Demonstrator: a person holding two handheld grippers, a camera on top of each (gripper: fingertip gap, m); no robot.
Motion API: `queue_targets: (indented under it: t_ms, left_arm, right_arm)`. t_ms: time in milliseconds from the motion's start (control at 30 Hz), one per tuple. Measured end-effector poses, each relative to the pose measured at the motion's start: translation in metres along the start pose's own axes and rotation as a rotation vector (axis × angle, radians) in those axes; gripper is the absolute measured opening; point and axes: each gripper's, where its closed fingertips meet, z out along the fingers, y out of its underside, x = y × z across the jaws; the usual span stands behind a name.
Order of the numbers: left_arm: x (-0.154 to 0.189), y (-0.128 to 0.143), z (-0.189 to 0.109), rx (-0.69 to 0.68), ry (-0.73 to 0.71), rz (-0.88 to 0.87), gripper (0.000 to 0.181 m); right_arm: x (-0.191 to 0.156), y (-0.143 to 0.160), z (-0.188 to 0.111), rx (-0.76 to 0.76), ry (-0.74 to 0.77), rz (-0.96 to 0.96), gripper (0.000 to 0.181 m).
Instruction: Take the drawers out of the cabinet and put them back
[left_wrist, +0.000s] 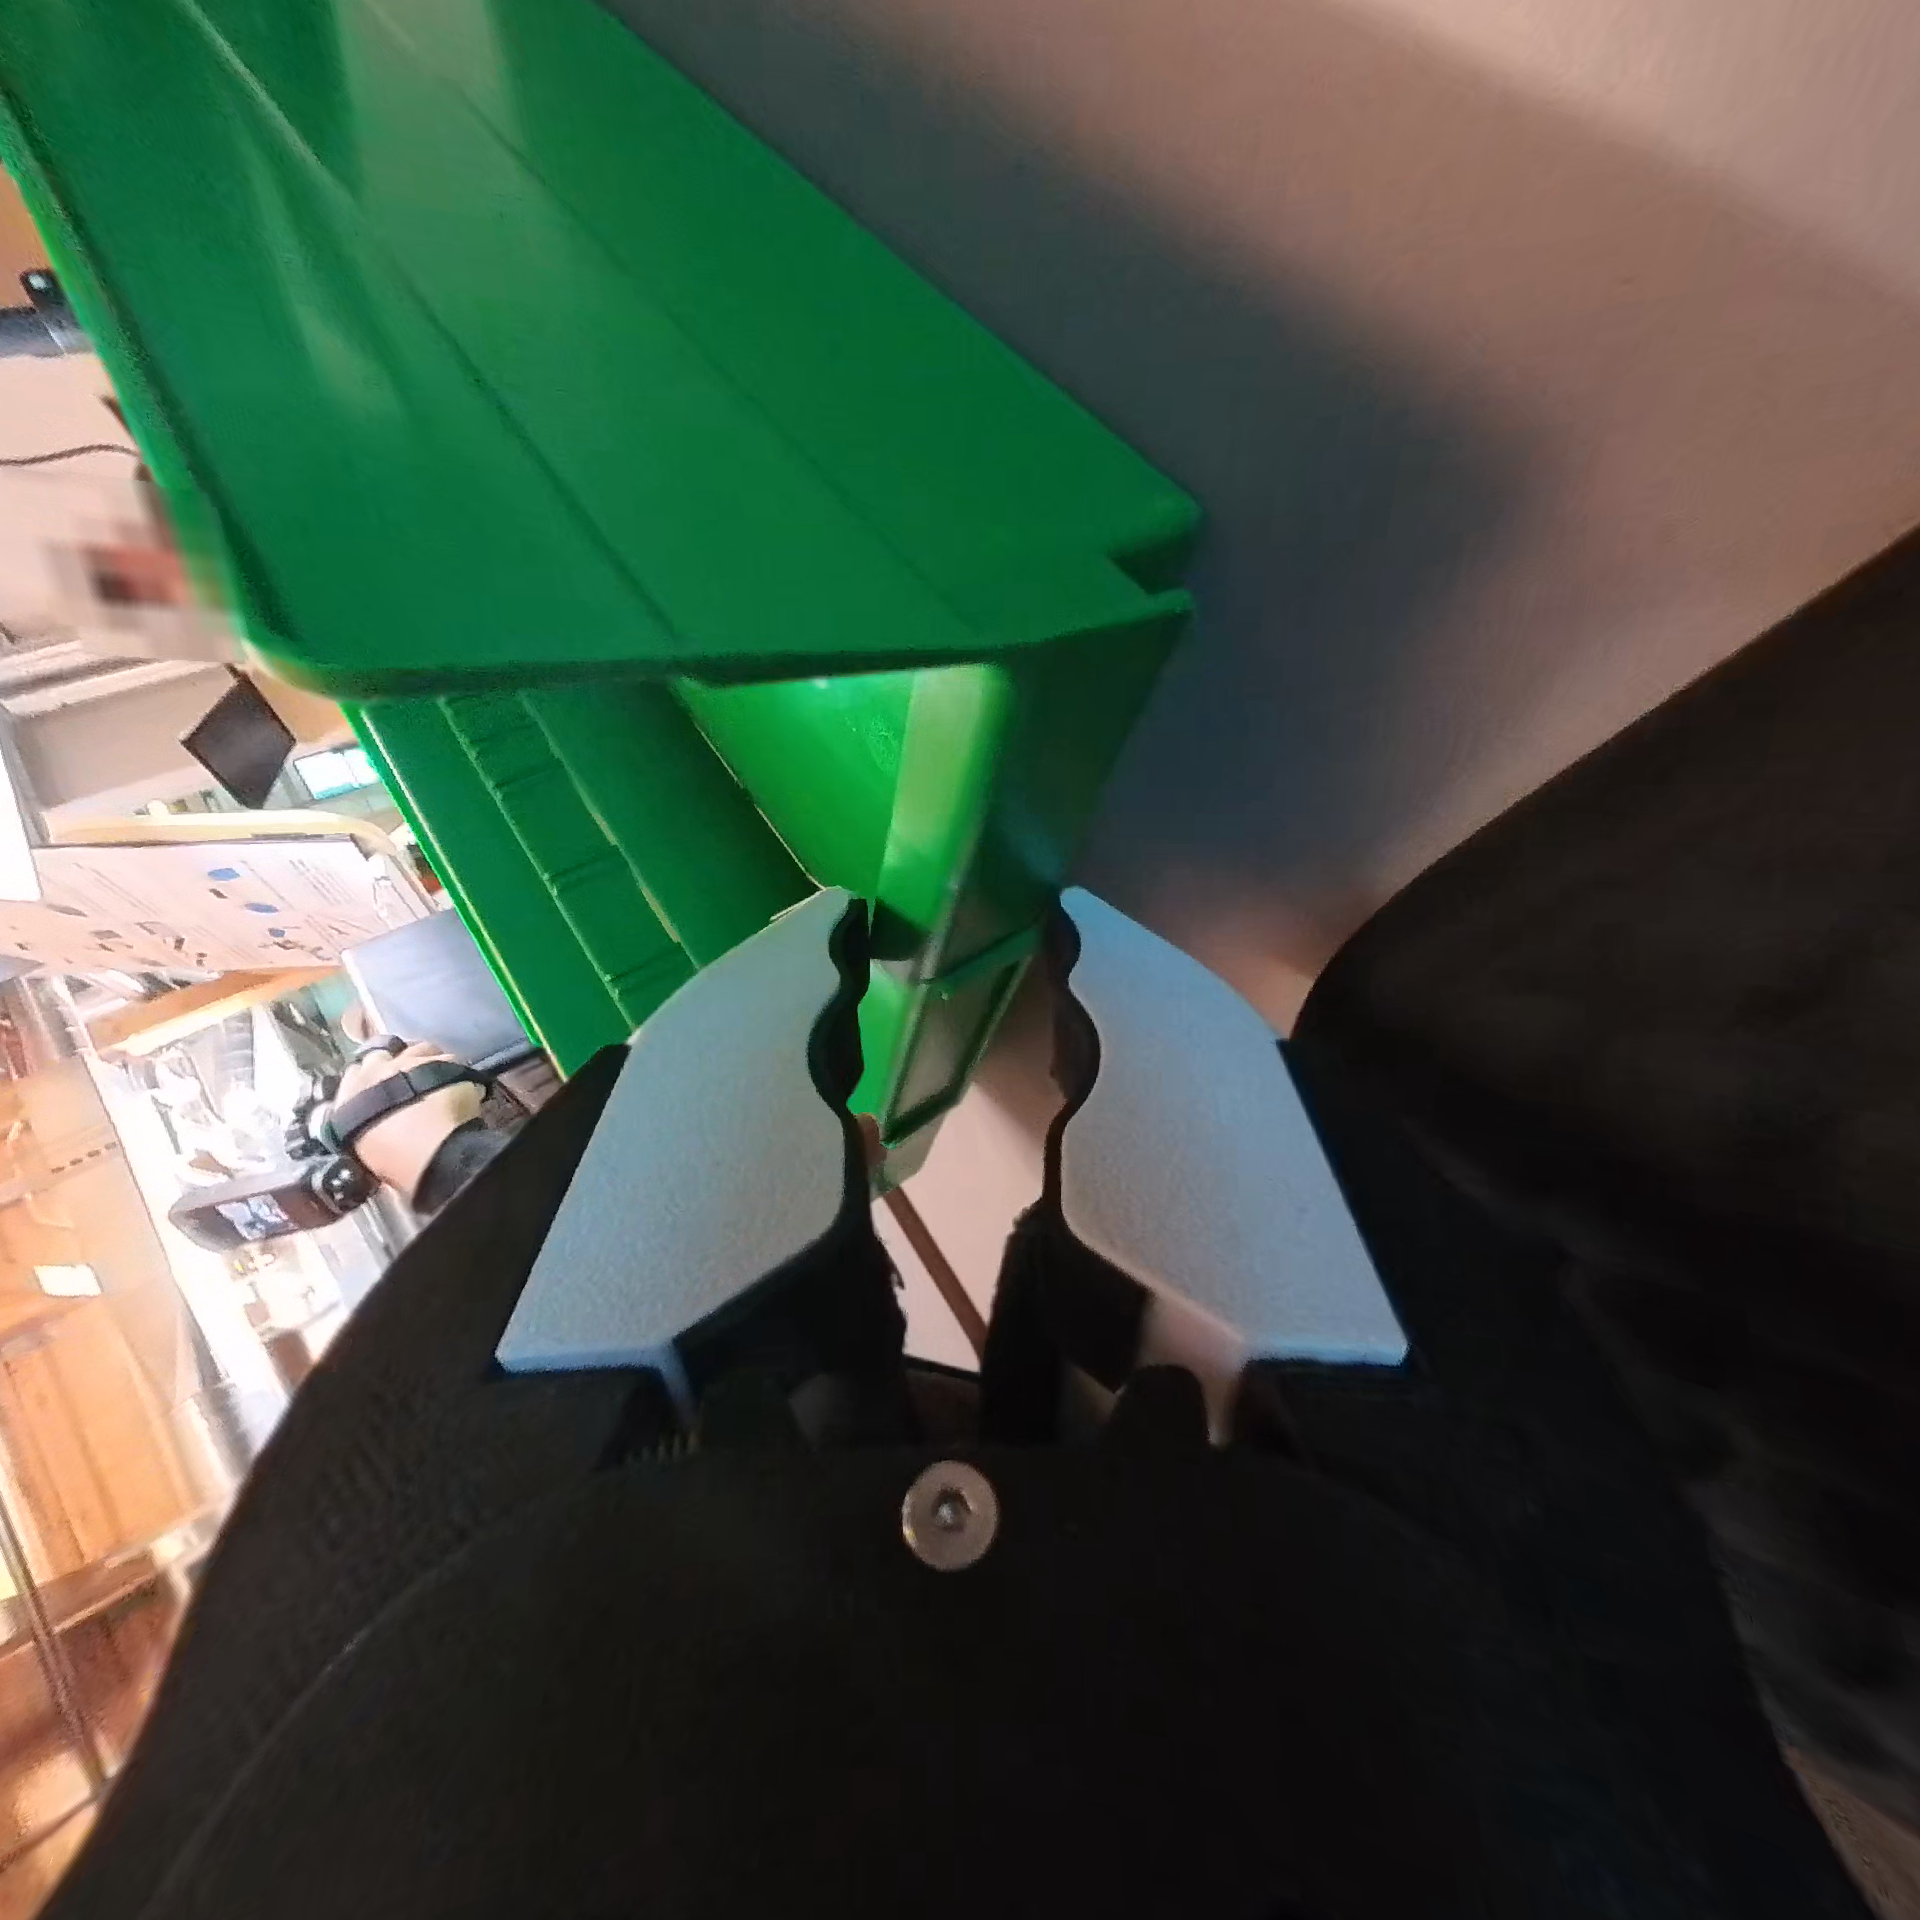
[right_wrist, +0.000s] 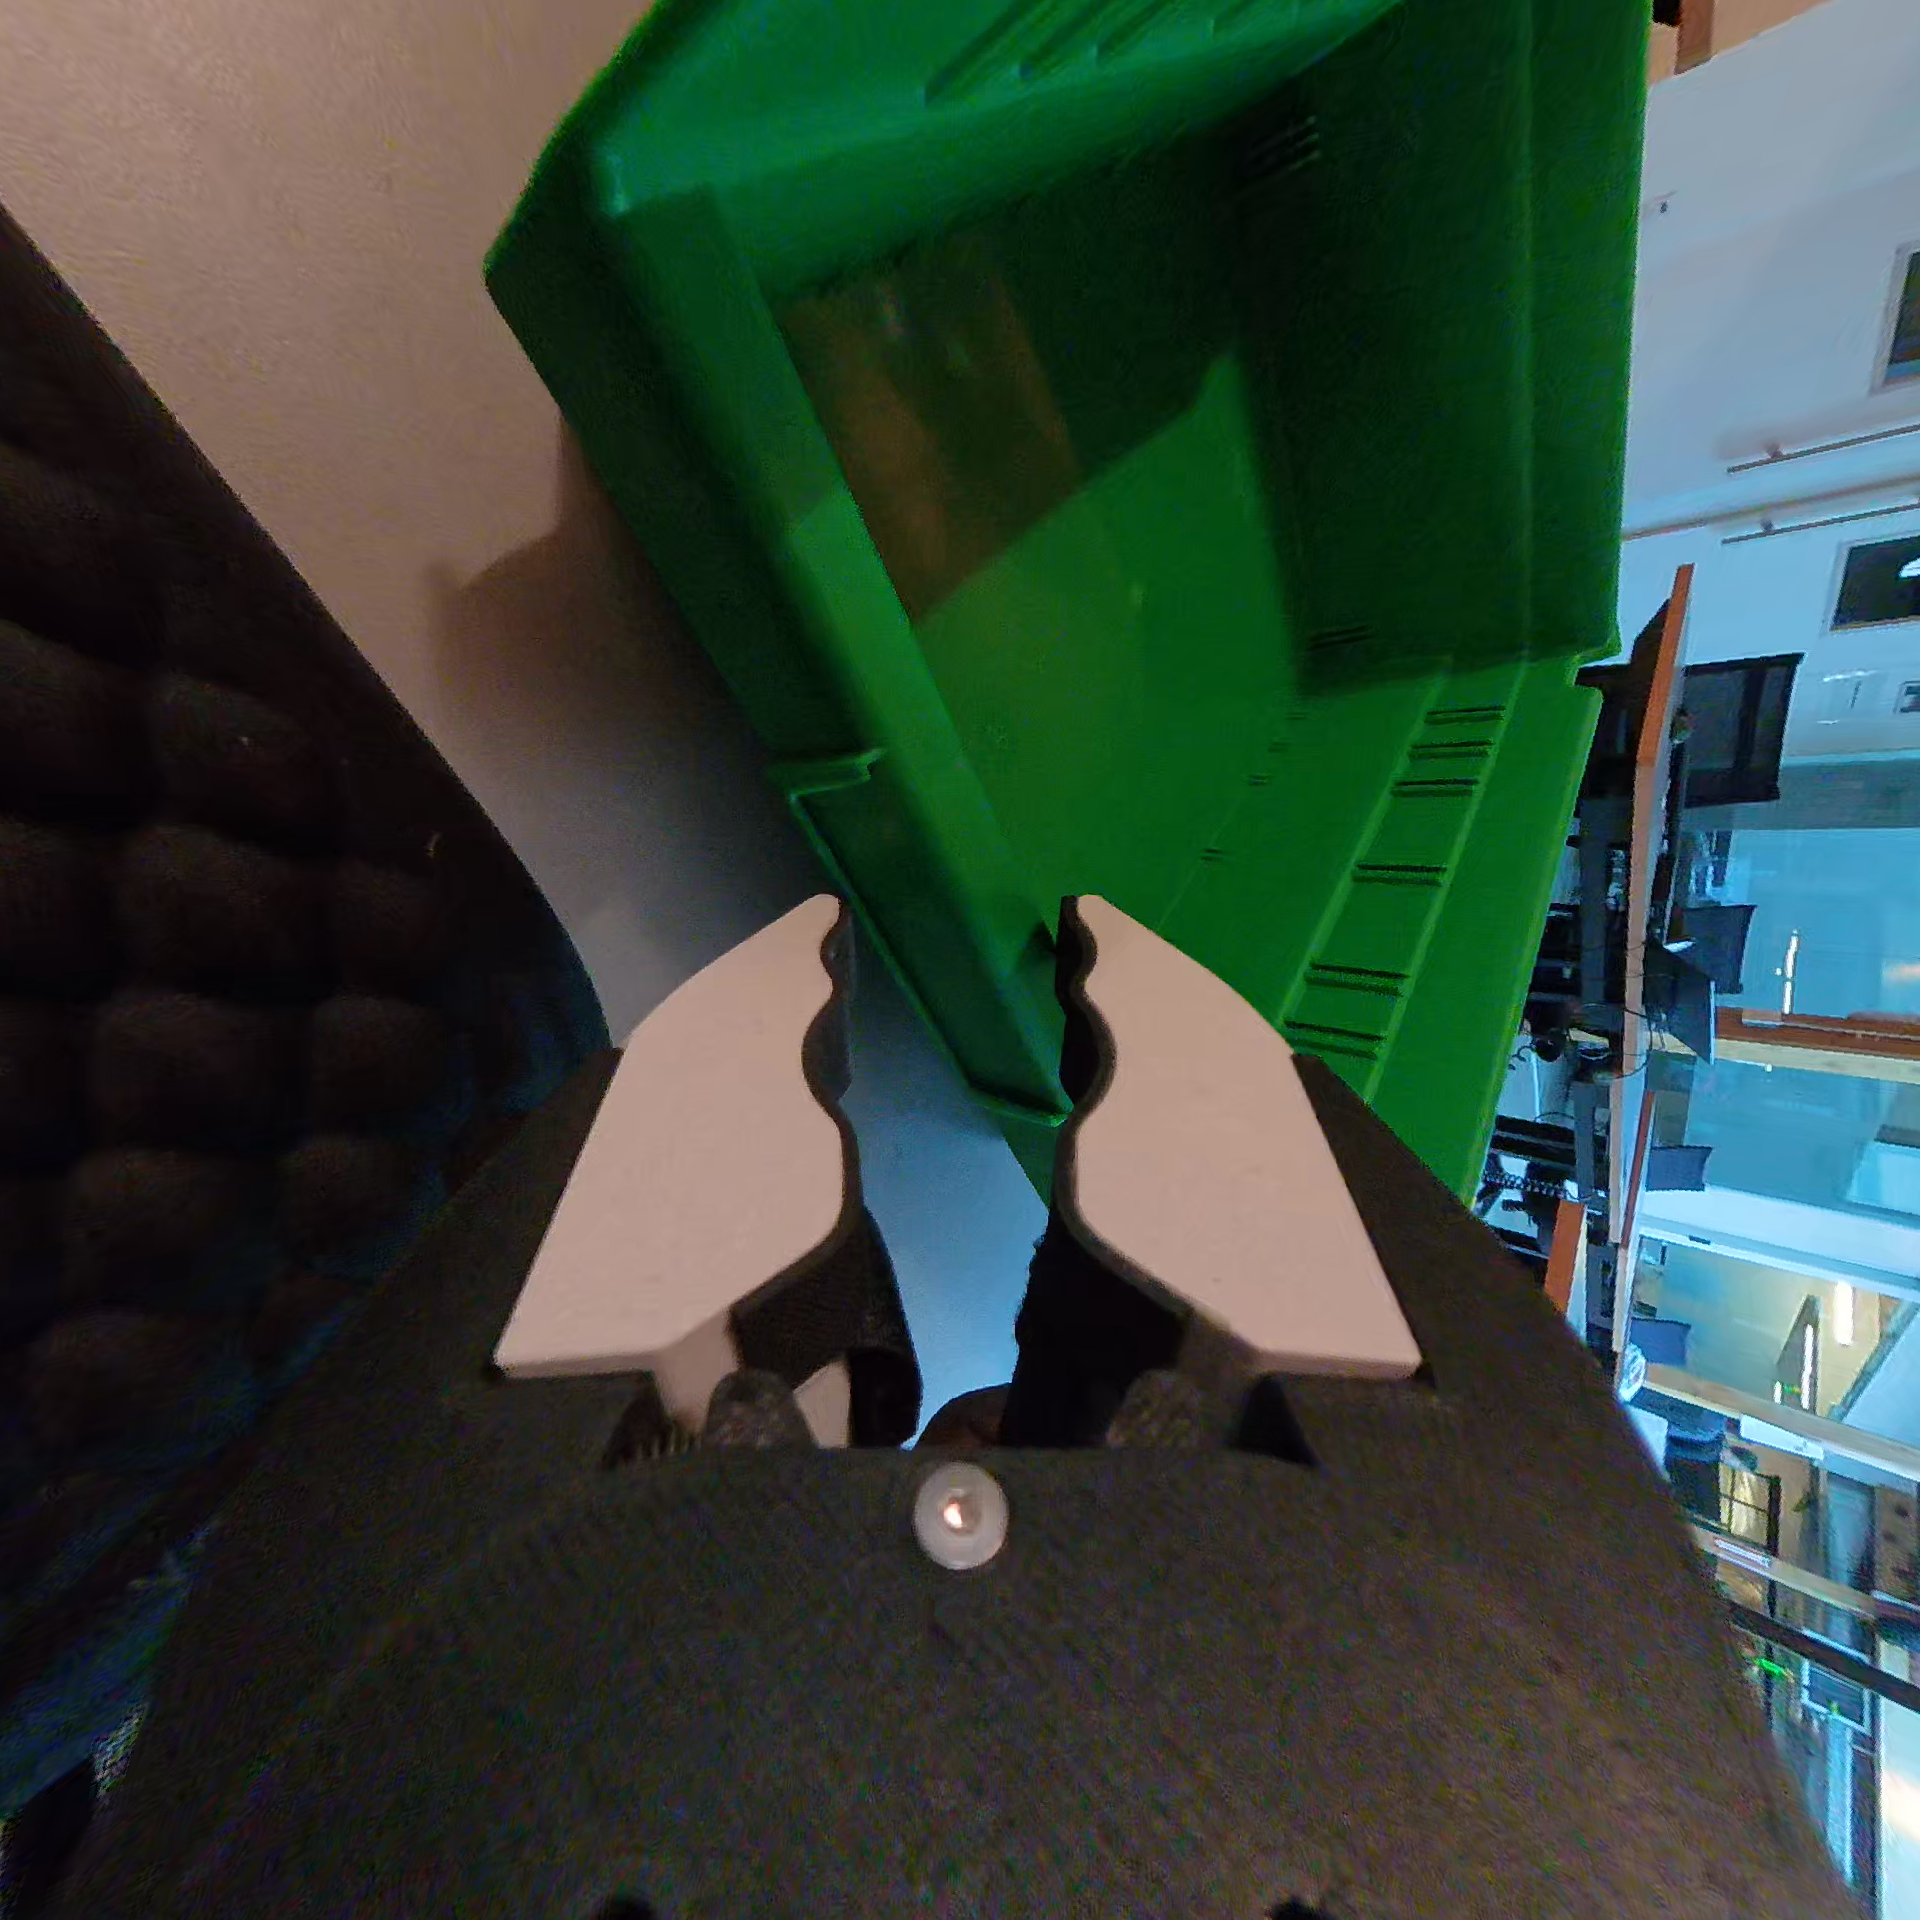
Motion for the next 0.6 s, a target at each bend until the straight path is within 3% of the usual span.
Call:
queue_targets:
  t_ms: [33, 167, 233, 333, 400, 500, 600]
  left_arm:
    - [0.0, 0.002, 0.001, 0.006, -0.001, 0.011, 0.033]
    - [-0.003, 0.013, 0.006, 0.006, -0.003, 0.007, 0.033]
    - [-0.001, 0.012, 0.006, 0.056, 0.028, -0.066, 0.036]
    - [0.003, -0.001, -0.009, 0.206, 0.157, -0.216, 0.057]
    - [-0.011, -0.015, -0.03, 0.354, 0.171, -0.321, 0.063]
    - [-0.06, -0.038, -0.073, 0.635, 0.063, -0.561, 0.073]
    - [-0.107, -0.069, -0.141, 1.094, -0.036, -0.885, 0.079]
  right_arm:
    - [0.0, 0.0, 0.0, -0.001, 0.005, 0.0, 0.037]
    - [0.001, 0.002, 0.0, -0.018, 0.022, 0.021, 0.039]
    - [-0.003, 0.003, -0.003, -0.027, -0.011, 0.062, 0.055]
    - [-0.008, -0.015, -0.022, 0.084, -0.111, 0.221, 0.068]
    - [-0.001, -0.041, -0.044, 0.26, -0.143, 0.347, 0.078]
    - [0.019, -0.09, -0.086, 0.587, -0.154, 0.516, 0.089]
    - [0.036, -0.135, -0.122, 0.873, -0.15, 0.634, 0.1]
